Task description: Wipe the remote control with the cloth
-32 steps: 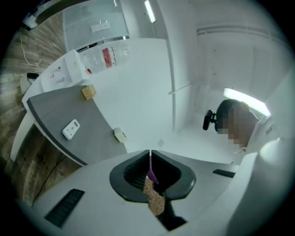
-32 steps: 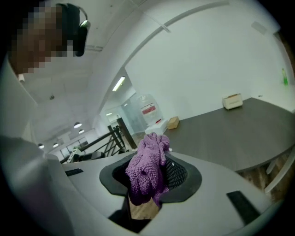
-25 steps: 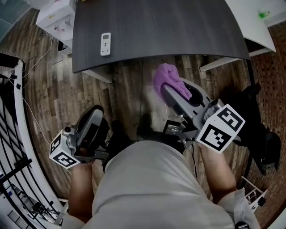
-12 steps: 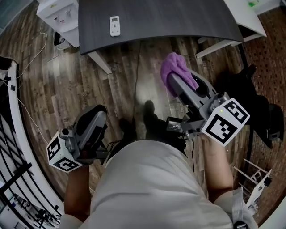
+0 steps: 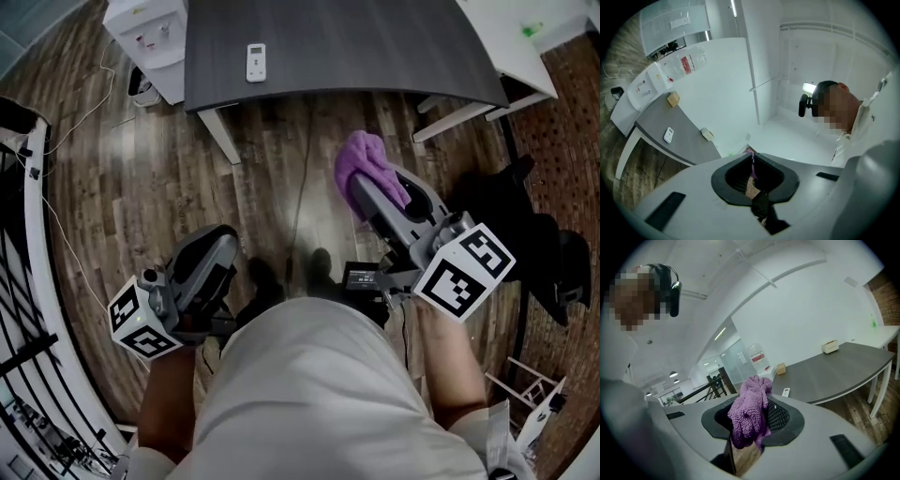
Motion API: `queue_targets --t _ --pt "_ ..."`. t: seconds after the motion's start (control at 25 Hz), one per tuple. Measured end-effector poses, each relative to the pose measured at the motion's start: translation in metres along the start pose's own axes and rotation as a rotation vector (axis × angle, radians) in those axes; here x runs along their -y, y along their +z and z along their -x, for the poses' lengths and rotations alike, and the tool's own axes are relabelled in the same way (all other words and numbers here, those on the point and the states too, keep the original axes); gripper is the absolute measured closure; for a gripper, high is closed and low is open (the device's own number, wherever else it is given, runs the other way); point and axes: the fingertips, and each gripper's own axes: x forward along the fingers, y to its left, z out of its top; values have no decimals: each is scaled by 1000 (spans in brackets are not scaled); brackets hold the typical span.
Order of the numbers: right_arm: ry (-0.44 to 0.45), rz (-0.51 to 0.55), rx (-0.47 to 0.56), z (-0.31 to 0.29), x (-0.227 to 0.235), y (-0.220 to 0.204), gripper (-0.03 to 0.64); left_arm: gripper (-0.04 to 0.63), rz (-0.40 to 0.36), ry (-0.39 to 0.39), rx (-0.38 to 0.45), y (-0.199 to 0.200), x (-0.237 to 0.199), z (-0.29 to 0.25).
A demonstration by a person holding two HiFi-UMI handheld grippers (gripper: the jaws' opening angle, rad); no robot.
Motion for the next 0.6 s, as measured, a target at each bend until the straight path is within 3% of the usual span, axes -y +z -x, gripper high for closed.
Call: queue_targets --t 0.32,0.6 --pt "53 -92 18 37 20 -5 488 578 -3 3 -11 -30 22 -42" --pt "73 -73 42 44 26 -1 488 580 25 -41 -21 -33 33 -55"
